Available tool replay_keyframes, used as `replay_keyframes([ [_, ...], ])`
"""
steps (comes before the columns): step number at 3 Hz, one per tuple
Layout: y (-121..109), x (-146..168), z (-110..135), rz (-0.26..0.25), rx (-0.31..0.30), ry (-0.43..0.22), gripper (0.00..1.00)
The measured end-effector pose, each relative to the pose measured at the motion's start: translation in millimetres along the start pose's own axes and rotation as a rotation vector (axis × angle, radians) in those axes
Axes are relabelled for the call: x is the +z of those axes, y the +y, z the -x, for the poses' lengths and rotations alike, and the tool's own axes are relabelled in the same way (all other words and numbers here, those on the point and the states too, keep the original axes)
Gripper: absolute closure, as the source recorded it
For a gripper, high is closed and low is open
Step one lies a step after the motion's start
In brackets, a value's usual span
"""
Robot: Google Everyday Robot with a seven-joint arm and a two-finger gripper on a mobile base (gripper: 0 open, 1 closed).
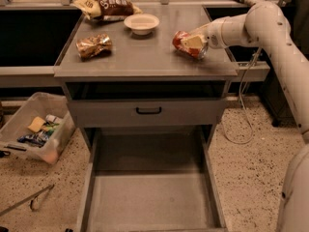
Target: Pick coke can from middle drawer and place on counter
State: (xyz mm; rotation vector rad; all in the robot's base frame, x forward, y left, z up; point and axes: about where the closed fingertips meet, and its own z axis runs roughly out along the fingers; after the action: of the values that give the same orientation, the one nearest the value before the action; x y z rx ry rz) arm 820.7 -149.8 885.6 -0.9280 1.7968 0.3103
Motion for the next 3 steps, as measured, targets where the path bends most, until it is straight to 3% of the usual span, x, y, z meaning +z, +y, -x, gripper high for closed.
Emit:
replay_keyframes([
  [1,4.9,2.7,-7.5,0.041,0.04,0.015,1.0],
  [3,4.9,2.6,-7.3,0.041,0.04,0.015,0.58],
])
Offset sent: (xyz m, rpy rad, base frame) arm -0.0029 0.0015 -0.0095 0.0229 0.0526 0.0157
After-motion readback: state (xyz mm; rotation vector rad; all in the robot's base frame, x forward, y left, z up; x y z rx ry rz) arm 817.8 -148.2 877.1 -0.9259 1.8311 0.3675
